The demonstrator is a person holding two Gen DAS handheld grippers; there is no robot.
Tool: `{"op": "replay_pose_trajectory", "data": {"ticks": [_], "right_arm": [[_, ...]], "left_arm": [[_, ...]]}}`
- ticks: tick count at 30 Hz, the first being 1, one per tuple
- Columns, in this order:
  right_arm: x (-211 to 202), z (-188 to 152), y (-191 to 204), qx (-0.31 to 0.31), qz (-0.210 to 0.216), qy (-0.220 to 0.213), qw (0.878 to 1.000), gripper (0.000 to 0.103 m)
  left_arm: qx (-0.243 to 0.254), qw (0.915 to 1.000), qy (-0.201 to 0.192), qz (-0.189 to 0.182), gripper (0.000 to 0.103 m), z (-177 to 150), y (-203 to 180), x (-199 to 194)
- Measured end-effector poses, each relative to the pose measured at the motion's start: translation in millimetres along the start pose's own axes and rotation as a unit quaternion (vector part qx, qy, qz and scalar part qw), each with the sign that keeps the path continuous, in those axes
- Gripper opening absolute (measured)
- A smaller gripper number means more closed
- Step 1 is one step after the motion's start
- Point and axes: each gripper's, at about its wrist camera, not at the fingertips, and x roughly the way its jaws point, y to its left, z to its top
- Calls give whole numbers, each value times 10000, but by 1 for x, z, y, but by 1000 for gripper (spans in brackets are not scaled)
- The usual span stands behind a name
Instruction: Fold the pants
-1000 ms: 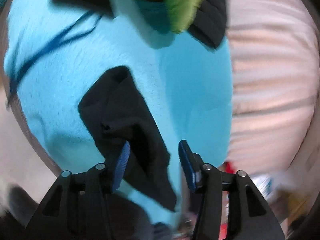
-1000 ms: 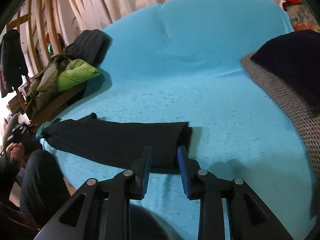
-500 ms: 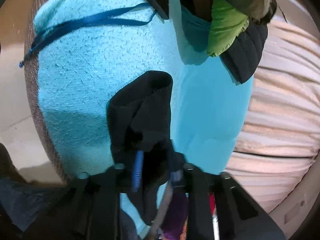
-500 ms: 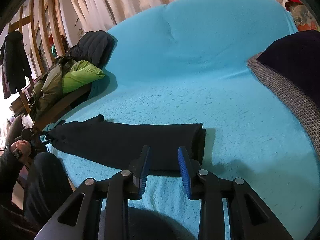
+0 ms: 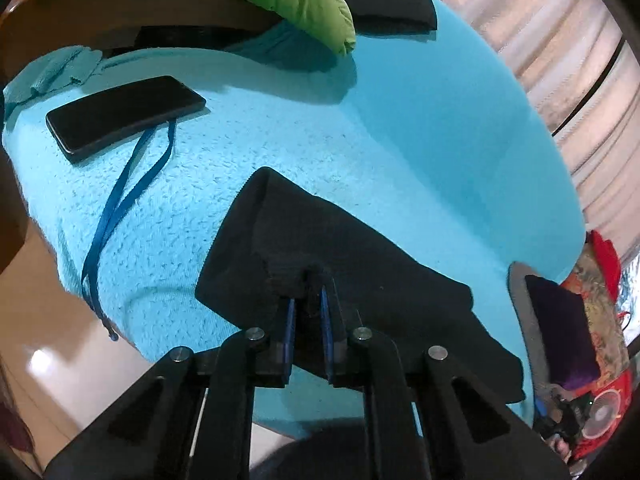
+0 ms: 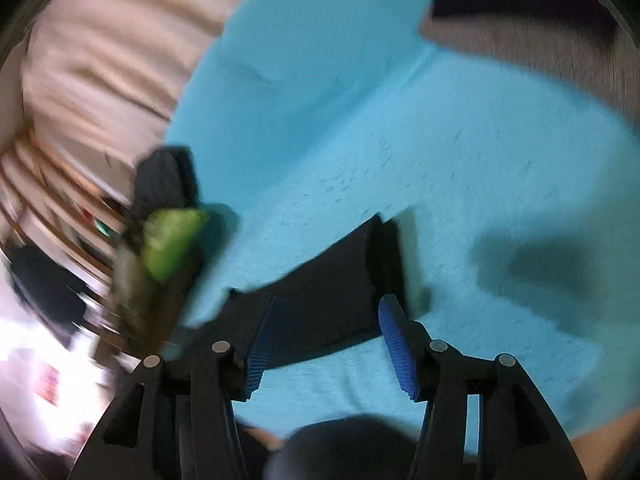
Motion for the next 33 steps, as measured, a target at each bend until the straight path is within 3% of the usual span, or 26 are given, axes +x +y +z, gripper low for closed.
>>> {"op": "replay_pose_trajectory", "data": {"ticks": [6, 8, 13, 17, 31, 33], "right_arm": [[27, -1, -30, 1163, 685, 434, 9899, 52], [36, -3, -36, 1374, 663, 510, 9870, 52], [50, -6, -45, 1580, 515, 516, 9847, 54], [53, -6, -45, 1611, 415, 571, 9844, 54], [52, -6, -48, 1675, 357, 501, 9840, 54], [49, -5, -46, 1561, 508, 460, 9854, 54]], "left_arm": [[-183, 9997, 34, -161, 11, -2, 8, 2], [-223, 9996, 36, -188, 13, -4, 10, 2], [-345, 9991, 35, -229, 18, -7, 17, 1], [-475, 9987, 20, -178, 29, -7, 21, 1], [-480, 9987, 21, -149, 30, -7, 20, 2], [-471, 9988, 18, -138, 30, -7, 19, 2]]}}
